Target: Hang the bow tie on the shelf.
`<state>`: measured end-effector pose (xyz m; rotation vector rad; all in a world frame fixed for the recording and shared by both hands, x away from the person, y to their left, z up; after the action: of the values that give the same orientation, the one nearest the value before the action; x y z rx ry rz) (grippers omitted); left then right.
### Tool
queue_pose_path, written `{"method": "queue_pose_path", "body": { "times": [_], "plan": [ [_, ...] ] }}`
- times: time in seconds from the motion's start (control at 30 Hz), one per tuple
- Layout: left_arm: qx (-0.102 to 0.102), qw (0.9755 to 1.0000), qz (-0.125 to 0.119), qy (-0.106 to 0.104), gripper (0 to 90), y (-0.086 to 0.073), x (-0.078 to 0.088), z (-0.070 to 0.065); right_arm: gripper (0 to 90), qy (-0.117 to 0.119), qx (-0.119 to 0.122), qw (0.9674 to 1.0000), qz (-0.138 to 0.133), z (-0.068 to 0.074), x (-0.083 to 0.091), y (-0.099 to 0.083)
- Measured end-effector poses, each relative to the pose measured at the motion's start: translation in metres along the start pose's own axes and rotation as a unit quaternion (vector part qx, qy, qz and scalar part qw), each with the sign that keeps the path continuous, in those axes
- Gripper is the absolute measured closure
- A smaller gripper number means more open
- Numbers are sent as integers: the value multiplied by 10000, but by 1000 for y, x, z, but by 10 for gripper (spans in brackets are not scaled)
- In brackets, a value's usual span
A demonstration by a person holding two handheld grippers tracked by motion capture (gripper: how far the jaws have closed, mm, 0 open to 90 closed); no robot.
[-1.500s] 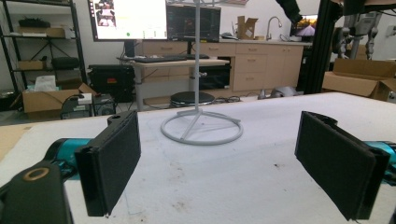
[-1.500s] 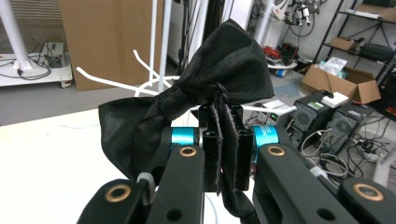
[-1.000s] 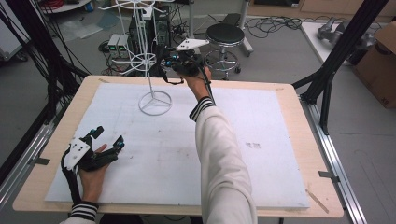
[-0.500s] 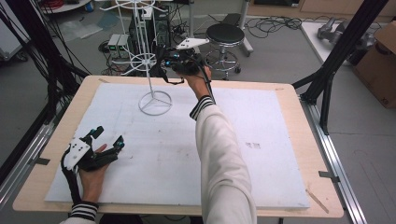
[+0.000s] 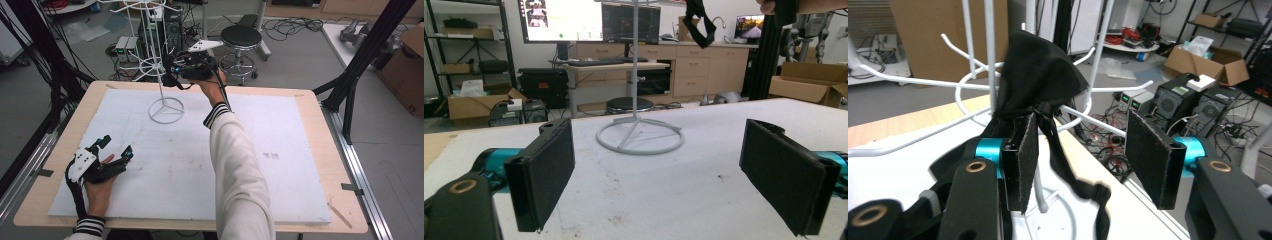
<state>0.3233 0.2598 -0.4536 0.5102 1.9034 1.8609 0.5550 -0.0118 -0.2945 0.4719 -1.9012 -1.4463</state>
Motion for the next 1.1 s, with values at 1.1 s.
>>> {"method": "queue_pose_path", "body": {
  "times": [1.1],
  "plan": [
    [-6,10000,-23,-8,148,0,0,0,150,-197,-5,9995,252,26,30,-9]
  ]
}}
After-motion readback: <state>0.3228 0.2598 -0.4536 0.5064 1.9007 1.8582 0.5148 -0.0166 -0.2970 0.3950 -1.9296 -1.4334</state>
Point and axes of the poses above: each handheld gripper's, and its own axes: x roughly backward along the jaws, y roughly out of its top, z roughly to its left, the point moved 4 cm from there along -x, roughly forward along the jaws, and after that the axes turned 8 degrees about -y, right-handed, at the moved point
